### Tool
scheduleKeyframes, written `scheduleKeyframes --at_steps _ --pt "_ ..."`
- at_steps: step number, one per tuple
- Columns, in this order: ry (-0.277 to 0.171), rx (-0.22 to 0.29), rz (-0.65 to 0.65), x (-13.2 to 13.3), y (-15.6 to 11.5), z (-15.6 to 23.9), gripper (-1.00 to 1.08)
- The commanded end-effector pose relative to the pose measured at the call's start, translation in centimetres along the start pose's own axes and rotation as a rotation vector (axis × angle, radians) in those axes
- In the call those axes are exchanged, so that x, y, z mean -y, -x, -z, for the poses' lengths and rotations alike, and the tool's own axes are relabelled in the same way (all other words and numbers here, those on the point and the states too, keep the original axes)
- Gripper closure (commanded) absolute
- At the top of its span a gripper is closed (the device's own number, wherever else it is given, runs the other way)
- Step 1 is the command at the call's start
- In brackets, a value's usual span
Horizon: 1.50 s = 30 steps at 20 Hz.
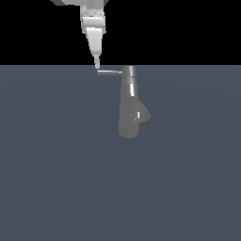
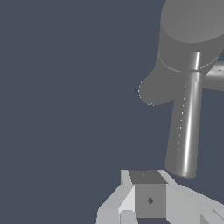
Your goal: Turn on the faucet by rotating a designated handle.
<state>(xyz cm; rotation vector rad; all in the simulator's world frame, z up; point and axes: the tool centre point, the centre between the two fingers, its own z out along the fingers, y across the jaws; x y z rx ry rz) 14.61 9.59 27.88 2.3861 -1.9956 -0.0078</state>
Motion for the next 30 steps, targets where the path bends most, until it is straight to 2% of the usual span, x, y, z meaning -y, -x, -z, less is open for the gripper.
scheduleKeyframes --at_steps 1,8,23,30 --pt "0.007 0.0 -0.014 -0.1 -0.6 -0.4 1.08" --pt "0.037 0.001 -0.089 -0.4 -2.6 -2.7 1.08" --pt "0.037 0.003 -0.136 0.5 -2.2 -4.3 1.08" --pt "0.037 0.003 -0.136 -0.9 -2.0 -3.7 1.08"
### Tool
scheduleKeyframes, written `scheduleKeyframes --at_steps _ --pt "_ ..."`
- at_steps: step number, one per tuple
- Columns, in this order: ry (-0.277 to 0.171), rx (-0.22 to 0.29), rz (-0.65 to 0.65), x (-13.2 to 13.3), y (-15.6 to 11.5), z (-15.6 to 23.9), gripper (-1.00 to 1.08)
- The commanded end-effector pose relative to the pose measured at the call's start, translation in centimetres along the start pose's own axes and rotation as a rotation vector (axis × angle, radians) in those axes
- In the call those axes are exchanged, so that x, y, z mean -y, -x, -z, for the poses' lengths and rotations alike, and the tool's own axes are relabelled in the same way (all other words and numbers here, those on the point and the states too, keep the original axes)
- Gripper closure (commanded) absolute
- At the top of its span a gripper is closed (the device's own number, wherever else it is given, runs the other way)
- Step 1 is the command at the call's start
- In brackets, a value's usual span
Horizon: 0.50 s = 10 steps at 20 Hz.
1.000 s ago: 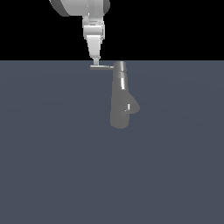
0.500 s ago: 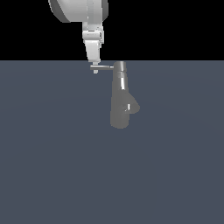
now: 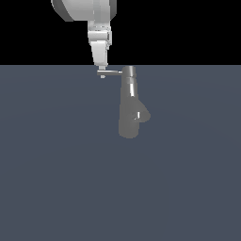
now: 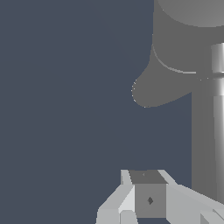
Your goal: Turn on the faucet by rotating a designated handle.
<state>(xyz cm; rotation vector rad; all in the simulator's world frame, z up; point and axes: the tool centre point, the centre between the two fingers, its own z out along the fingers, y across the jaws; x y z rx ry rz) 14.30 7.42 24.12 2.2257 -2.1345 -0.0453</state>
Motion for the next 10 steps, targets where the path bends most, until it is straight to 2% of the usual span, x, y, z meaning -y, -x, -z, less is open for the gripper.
scheduleKeyframes --at_steps 1,10 --pt "0.0 0.0 0.0 -0.6 0.0 0.2 1.08" --pt "0.0 0.0 0.0 -2.7 0.0 1.1 1.08"
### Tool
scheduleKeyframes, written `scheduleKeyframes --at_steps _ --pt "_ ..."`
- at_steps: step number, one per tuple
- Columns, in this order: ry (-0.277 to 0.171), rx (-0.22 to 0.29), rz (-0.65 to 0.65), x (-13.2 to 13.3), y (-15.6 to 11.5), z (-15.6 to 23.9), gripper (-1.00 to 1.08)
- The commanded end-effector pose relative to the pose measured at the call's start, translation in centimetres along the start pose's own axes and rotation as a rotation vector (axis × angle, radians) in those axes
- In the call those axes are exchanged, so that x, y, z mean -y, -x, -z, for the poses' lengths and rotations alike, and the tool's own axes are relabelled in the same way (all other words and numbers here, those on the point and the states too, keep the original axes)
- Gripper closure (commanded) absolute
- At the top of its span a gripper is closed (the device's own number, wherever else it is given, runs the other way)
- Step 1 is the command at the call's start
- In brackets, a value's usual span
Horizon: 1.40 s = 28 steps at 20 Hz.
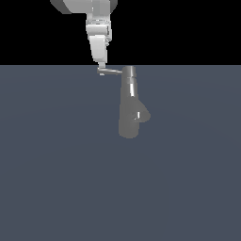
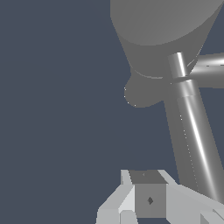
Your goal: Turn on the faucet by rotating a designated handle.
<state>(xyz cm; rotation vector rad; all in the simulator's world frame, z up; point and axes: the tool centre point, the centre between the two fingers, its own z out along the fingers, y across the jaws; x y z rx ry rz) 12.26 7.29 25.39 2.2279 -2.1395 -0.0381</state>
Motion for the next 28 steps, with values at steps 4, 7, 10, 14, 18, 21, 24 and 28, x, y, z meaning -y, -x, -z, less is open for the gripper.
scheduleKeyframes --at_steps 4,7,10,14,18,21,24,28 --pt "0.007 0.0 0.001 -1.6 0.1 0.4 1.08" --pt "0.007 0.0 0.001 -2.4 0.1 0.7 1.08" --pt "0.007 0.0 0.001 -3.2 0.1 1.1 1.08" --pt "0.007 0.0 0.001 -4.3 0.1 1.5 1.08" --pt "-0.006 -0.003 -0.013 -4.2 -0.9 2.0 1.08" --pt "-0.005 -0.002 -0.012 -5.0 -1.5 2.3 1.08" --pt "-0.003 -0.002 -0.01 -5.8 -2.2 2.5 1.08" --pt "-0.001 -0.002 -0.008 -6.9 -3.1 2.9 1.08"
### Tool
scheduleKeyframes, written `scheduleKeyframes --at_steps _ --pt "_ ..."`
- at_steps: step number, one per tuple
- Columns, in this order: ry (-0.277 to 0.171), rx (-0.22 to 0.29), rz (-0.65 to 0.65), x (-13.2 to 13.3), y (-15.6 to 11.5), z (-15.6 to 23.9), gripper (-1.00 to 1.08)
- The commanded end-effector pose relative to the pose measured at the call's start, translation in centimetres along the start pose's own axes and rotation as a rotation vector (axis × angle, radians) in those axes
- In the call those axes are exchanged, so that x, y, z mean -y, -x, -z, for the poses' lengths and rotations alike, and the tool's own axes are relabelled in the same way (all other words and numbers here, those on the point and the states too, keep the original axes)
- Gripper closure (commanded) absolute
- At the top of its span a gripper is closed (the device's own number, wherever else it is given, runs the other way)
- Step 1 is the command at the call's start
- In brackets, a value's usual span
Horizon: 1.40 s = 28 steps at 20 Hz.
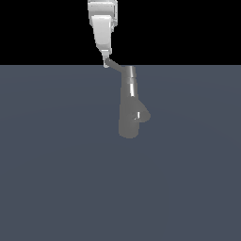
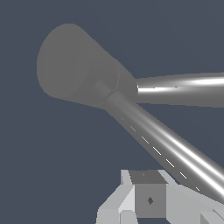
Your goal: Turn on the faucet by rotating a designated handle.
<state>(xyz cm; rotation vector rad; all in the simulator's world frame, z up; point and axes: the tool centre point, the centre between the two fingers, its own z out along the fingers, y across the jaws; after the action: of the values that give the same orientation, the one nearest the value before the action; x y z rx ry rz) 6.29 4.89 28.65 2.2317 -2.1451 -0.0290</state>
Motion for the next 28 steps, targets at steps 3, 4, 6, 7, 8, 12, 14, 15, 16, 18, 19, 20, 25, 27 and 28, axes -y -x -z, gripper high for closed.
scheduleKeyframes --at_steps 3,4,6,7,8,12,14,15,16,18,19,20,25,27,28 --pt "0.009 -0.002 -0.005 -1.5 -1.6 0.3 1.08" --pt "0.009 -0.002 -0.005 -1.8 -1.8 0.4 1.08" --pt "0.011 -0.001 -0.003 -2.4 -2.3 0.6 1.08" --pt "0.012 -0.001 -0.002 -2.7 -2.5 0.7 1.08" --pt "0.012 -0.001 -0.002 -3.0 -2.8 0.8 1.08" --pt "0.014 -0.001 0.0 -4.2 -3.8 1.3 1.08" --pt "0.015 0.0 0.001 -4.5 -4.0 1.3 1.08" --pt "0.013 0.001 0.011 -4.1 -3.2 1.2 1.08" --pt "0.013 0.001 0.01 -4.1 -3.9 1.2 1.08" --pt "0.013 0.001 0.009 -4.1 -5.4 1.2 1.08" --pt "0.013 0.001 0.008 -4.2 -6.1 1.2 1.08" --pt "0.014 0.001 0.007 -4.2 -6.8 1.2 1.08" --pt "0.015 0.0 0.004 -4.4 -10.5 1.2 1.08" --pt "0.015 0.0 0.003 -4.4 -11.9 1.2 1.08" --pt "0.015 0.0 0.002 -4.4 -12.6 1.2 1.08"
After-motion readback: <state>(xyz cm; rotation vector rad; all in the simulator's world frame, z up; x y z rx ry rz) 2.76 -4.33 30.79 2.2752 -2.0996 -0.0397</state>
